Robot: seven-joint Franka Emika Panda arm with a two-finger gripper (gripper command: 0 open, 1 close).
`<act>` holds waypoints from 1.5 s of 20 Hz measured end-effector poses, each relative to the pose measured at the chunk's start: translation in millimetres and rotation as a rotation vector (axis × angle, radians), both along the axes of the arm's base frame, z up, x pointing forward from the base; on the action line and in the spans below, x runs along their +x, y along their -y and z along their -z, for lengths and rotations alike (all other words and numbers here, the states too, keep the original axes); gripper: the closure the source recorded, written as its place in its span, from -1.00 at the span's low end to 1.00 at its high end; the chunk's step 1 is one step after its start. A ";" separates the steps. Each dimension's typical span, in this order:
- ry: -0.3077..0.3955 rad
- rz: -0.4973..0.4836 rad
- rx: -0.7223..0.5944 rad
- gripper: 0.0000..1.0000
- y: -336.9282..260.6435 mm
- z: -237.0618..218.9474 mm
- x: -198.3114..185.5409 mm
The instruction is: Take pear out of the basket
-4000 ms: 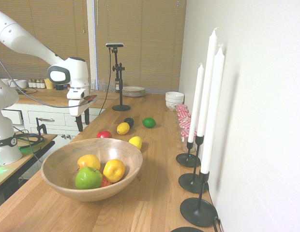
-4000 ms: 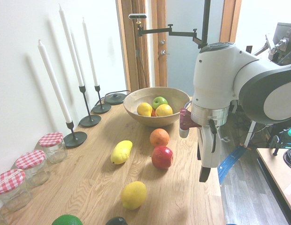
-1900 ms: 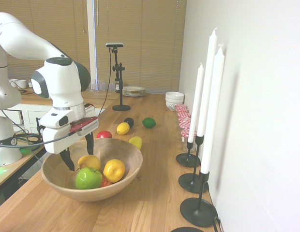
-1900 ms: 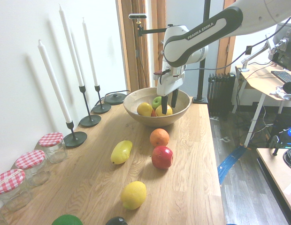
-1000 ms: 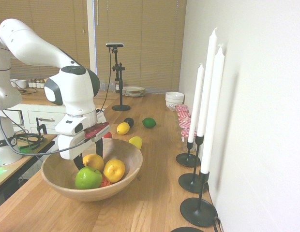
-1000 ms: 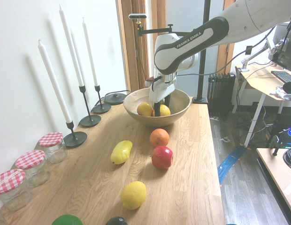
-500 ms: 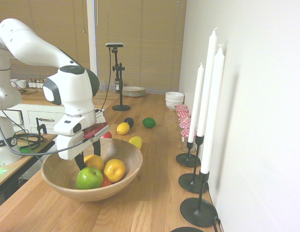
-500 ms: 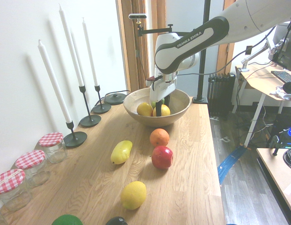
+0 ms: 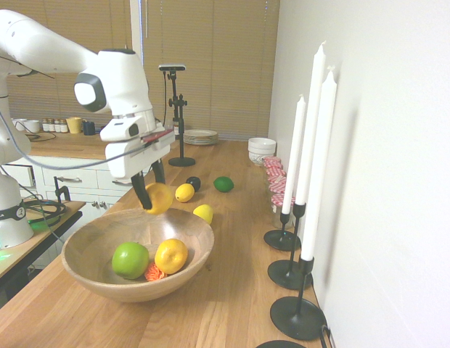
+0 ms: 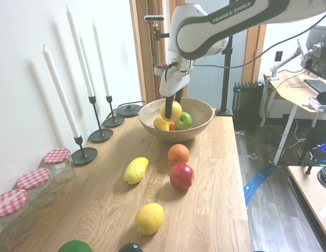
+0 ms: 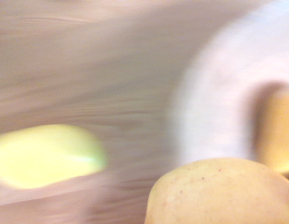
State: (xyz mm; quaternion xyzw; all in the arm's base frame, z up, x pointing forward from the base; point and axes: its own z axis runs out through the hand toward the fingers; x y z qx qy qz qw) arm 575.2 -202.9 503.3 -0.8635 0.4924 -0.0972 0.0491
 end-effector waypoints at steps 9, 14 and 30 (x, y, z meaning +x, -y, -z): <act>-0.045 -0.169 -0.050 1.00 -195.1 17.2 30.5; -0.090 -0.177 -0.055 1.00 -217.3 55.1 40.5; -0.153 -0.131 -0.066 -1.00 -201.1 120.7 58.7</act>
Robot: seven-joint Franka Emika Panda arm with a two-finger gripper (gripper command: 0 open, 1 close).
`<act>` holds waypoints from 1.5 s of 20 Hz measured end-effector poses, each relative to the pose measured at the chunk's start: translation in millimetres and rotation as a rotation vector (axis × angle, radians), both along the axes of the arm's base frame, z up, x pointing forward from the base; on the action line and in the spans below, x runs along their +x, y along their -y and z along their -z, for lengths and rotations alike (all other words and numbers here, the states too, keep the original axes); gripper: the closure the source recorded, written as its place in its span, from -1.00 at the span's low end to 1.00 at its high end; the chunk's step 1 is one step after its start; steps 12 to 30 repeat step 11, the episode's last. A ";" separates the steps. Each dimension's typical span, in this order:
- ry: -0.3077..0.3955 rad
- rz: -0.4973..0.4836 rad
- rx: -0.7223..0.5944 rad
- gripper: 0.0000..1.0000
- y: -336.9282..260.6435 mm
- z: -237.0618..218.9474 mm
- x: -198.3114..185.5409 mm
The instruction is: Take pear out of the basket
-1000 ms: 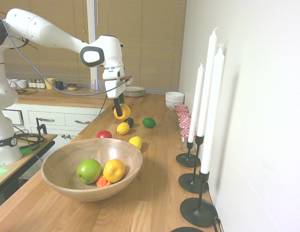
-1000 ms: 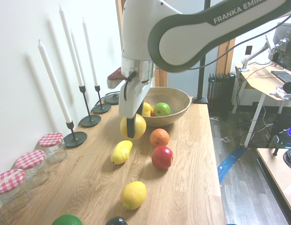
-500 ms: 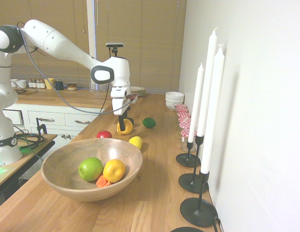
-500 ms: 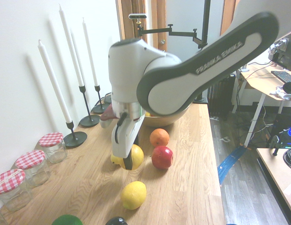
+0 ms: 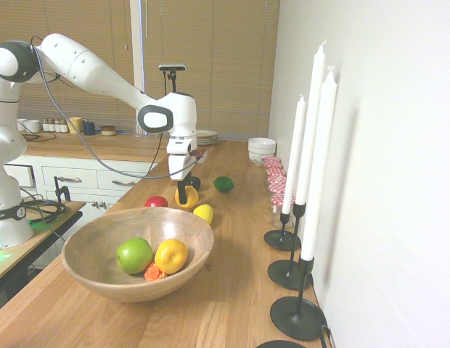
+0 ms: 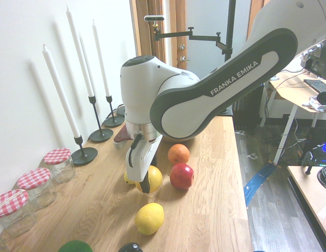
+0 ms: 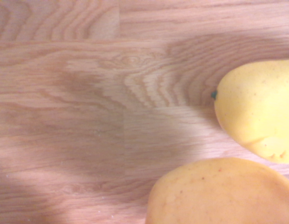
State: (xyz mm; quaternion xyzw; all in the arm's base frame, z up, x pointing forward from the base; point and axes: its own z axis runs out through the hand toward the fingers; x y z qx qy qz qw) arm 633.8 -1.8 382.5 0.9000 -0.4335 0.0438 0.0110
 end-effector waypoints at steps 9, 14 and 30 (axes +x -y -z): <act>0.008 0.005 0.000 -1.00 -2.4 -10.5 7.4; 0.006 0.006 0.000 -1.00 -2.4 -10.9 8.2; 0.006 0.006 0.000 -1.00 -2.4 -10.9 8.2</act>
